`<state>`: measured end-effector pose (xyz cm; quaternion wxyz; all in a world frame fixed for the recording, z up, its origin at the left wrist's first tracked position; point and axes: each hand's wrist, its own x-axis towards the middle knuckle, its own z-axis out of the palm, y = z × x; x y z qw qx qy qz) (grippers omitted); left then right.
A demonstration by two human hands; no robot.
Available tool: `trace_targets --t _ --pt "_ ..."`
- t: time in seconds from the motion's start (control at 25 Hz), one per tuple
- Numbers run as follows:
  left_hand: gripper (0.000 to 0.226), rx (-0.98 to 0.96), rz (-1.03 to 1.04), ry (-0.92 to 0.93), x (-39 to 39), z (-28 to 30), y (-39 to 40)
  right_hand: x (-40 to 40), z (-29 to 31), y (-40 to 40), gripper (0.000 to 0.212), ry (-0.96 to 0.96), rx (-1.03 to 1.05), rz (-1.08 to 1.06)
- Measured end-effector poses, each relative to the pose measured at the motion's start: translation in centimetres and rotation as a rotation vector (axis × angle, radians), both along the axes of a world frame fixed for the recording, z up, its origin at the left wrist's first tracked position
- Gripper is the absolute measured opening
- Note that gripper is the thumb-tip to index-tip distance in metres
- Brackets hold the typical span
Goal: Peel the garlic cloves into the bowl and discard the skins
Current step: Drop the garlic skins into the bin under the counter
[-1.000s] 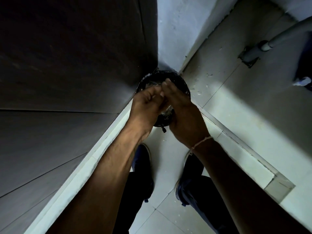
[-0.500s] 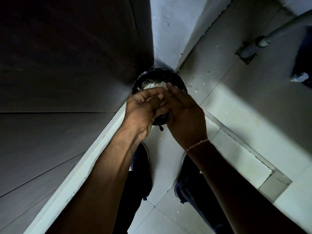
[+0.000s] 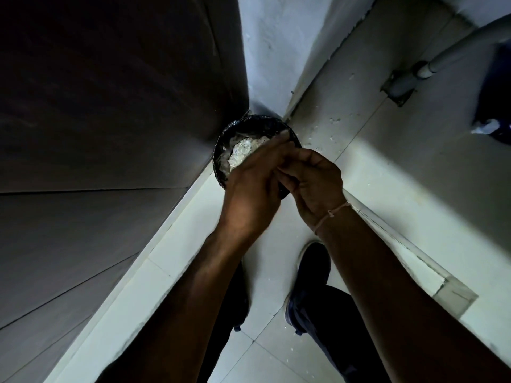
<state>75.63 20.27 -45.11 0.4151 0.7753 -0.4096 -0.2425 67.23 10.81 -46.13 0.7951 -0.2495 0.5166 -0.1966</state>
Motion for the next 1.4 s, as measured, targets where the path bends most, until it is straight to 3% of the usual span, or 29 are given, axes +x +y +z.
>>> trace_targets --t 0.08,0.12,0.24,0.44,0.6,0.72,0.84,0.96,1.12,1.24,1.32,1.4 --pt "0.077 0.151 -0.165 0.021 -0.4 -0.1 0.1 0.4 0.7 0.0 0.028 -0.013 -0.05 0.024" --pt "0.082 0.191 -0.142 0.022 -0.3 -0.1 0.2 0.7 1.0 -0.1 0.028 0.004 -0.097 0.02" --pt "0.082 0.273 0.035 -0.022 0.6 0.0 0.6 1.2 1.5 -0.3 0.021 0.027 -0.229 -0.029" --pt "0.092 0.165 -0.213 -0.146 -0.5 -0.6 0.7 1.0 2.0 -0.2 0.025 -0.066 -0.116 0.0" --pt "0.091 0.175 -0.242 -0.309 -1.1 -1.3 0.5 0.9 2.1 -0.7 0.016 -0.063 -0.171 -0.105" --pt "0.086 0.145 -0.25 -0.348 -1.9 -1.7 0.5 1.0 1.8 0.2 0.022 -0.091 -0.011 0.007" --pt "0.077 0.145 -0.266 -0.436 -3.1 -1.8 0.3 0.9 1.2 0.3 0.024 -0.043 0.018 0.038" --pt "0.07 0.161 -0.273 -0.427 -3.8 -1.2 0.0 0.6 1.3 -0.2 0.022 -0.021 0.04 -0.017" --pt "0.071 0.139 -0.342 -0.31 -4.3 -0.3 0.4 0.1 1.8 -1.1 0.04 -0.188 0.265 0.147" --pt "0.079 0.092 -0.379 -0.282 -2.5 -0.4 0.6 -0.2 1.9 -1.7 0.043 -0.25 0.291 0.131" --pt "0.093 0.219 -0.263 -0.29 -0.6 -1.0 1.2 -0.4 1.8 -2.3 0.048 -0.287 0.289 0.11" --pt "0.099 0.377 -0.04 -0.188 1.4 -1.4 2.0 -0.9 1.8 -2.9 0.068 -0.354 0.318 0.099"
